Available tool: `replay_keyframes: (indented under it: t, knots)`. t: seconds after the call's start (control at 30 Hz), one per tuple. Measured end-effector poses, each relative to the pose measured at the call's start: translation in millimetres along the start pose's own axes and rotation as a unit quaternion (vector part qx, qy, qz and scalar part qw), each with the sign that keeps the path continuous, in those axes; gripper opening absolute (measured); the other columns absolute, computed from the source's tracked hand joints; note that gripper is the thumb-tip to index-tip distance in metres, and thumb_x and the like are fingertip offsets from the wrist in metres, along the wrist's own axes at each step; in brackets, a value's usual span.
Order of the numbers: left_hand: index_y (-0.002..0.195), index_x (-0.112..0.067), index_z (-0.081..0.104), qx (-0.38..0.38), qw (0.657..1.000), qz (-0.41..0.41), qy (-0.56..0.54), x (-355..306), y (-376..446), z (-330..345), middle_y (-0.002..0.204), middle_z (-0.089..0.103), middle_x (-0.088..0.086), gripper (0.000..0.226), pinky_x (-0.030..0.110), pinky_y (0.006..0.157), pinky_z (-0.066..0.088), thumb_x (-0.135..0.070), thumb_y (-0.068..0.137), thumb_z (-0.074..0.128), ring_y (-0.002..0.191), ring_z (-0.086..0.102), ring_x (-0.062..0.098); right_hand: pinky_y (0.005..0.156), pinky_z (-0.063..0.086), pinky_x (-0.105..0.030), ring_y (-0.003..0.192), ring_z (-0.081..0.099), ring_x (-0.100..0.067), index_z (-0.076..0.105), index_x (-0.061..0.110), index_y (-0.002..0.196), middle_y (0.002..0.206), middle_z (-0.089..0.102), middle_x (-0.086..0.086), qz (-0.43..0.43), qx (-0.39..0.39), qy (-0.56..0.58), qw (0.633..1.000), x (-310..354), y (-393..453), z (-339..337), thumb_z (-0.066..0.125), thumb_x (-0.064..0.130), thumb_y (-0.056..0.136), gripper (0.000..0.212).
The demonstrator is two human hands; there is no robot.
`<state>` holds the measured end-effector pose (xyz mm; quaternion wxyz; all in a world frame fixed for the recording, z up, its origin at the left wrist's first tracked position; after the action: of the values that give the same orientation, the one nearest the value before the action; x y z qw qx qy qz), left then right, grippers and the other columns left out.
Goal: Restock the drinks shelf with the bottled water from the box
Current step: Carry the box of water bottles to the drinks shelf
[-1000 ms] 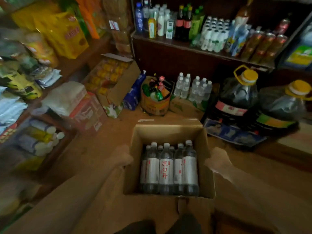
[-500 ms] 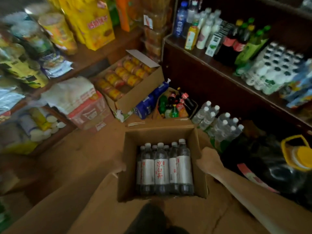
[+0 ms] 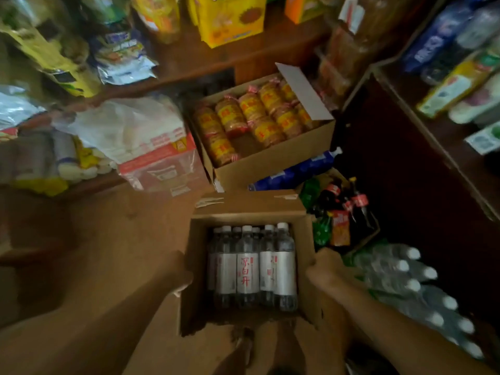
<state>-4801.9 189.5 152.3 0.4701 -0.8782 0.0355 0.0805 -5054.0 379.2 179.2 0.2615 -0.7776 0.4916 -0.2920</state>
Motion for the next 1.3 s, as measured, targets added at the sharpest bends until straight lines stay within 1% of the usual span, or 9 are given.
replay_keyframes:
  t: [0.13,0.27,0.4,0.47,0.6,0.77,0.97,1.13,1.3]
  knots:
    - [0.096,-0.001,0.056,-0.007,0.999,-0.041,-0.015,-16.7,46.4,2.4,0.081,0.062,0.011,0.019,0.024,0.052,0.055,-0.001,0.077,0.058,0.068,0.066,0.022,0.049,0.040,-0.024,0.059,0.051,-0.017,0.045,0.016,0.059,0.062,0.048,0.000,-0.002,0.025,-0.013,1.000,17.0,77.5,13.1,0.055,0.007,0.086,0.031]
    - [0.098,-0.002,0.055,-0.021,0.997,-0.063,-0.039,-28.2,103.0,13.2,0.089,0.062,0.012,0.020,0.028,0.057,0.057,-0.003,0.078,0.059,0.074,0.066,0.024,0.052,0.041,-0.028,0.067,0.057,-0.022,0.047,0.014,0.064,0.073,0.055,-0.007,-0.008,0.031,-0.019,0.999,29.5,151.2,30.8,0.055,0.006,0.085,0.024]
    - [0.094,-0.006,0.053,-0.016,0.993,-0.085,-0.074,-38.0,155.7,26.8,0.081,0.058,0.007,0.015,0.027,0.059,0.056,-0.003,0.081,0.061,0.075,0.065,0.023,0.044,0.027,-0.023,0.053,0.040,-0.016,0.033,0.017,0.059,0.063,0.039,-0.002,-0.019,0.044,-0.045,0.998,41.6,212.4,41.7,0.052,0.002,0.087,0.037]
    - [0.095,-0.007,0.051,-0.007,0.991,-0.101,-0.089,-41.7,179.5,33.0,0.077,0.056,0.005,0.016,0.024,0.054,0.053,-0.004,0.083,0.061,0.070,0.063,0.019,0.043,0.027,-0.023,0.056,0.043,-0.017,0.037,0.016,0.059,0.064,0.042,-0.002,-0.030,0.040,-0.063,0.997,50.1,239.3,42.9,0.053,0.001,0.088,0.036]
    - [0.095,-0.001,0.055,0.000,0.990,-0.101,-0.102,-47.9,226.6,44.0,0.090,0.063,0.011,0.021,0.036,0.073,0.058,-0.005,0.079,0.066,0.086,0.066,0.028,0.048,0.035,-0.025,0.065,0.050,-0.019,0.042,0.015,0.062,0.067,0.046,-0.001,-0.031,0.036,-0.073,0.996,60.4,282.0,51.1,0.057,0.003,0.088,0.032]
    - [0.099,0.005,0.061,0.017,0.988,-0.109,-0.111,-43.5,240.9,46.2,0.096,0.068,0.021,0.030,0.044,0.079,0.058,-0.005,0.073,0.073,0.087,0.068,0.033,0.057,0.041,-0.029,0.076,0.058,-0.024,0.042,0.011,0.062,0.070,0.048,-0.005,-0.034,0.038,-0.125,0.991,57.3,290.0,55.5,0.057,0.004,0.088,0.031]
    - [0.082,-0.003,0.058,-0.003,0.991,-0.100,-0.086,-52.0,232.3,43.5,0.083,0.065,0.011,0.009,0.030,0.069,0.052,-0.008,0.081,0.065,0.080,0.065,0.025,0.056,0.038,-0.028,0.073,0.052,-0.023,0.039,0.013,0.064,0.068,0.044,-0.002,-0.041,0.022,-0.102,0.994,65.2,286.2,51.5,0.055,0.005,0.090,0.033]
    - [0.086,-0.004,0.058,-0.024,0.990,-0.103,-0.098,-49.7,228.8,38.5,0.085,0.065,0.013,0.007,0.035,0.075,0.057,-0.006,0.082,0.063,0.083,0.067,0.027,0.059,0.042,-0.028,0.073,0.056,-0.024,0.046,0.013,0.063,0.077,0.056,-0.008,-0.051,0.035,-0.083,0.995,72.1,283.8,49.8,0.057,0.002,0.086,0.028]
    - [0.085,-0.005,0.058,-0.019,0.988,-0.105,-0.109,-44.9,227.4,41.4,0.090,0.067,0.015,0.007,0.035,0.074,0.056,-0.005,0.081,0.064,0.085,0.067,0.028,0.062,0.046,-0.029,0.080,0.061,-0.026,0.047,0.014,0.067,0.080,0.055,-0.007,-0.072,0.047,-0.093,0.992,77.0,280.1,49.9,0.060,0.003,0.086,0.026]
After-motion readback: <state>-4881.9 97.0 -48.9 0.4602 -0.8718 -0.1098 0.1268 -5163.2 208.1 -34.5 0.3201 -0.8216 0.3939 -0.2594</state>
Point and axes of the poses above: each hand's wrist, its own y-axis towards the middle knuckle, its own z-axis out of the palm, x = y × z, the point moved 1 cm from there along y, towards the middle knuckle
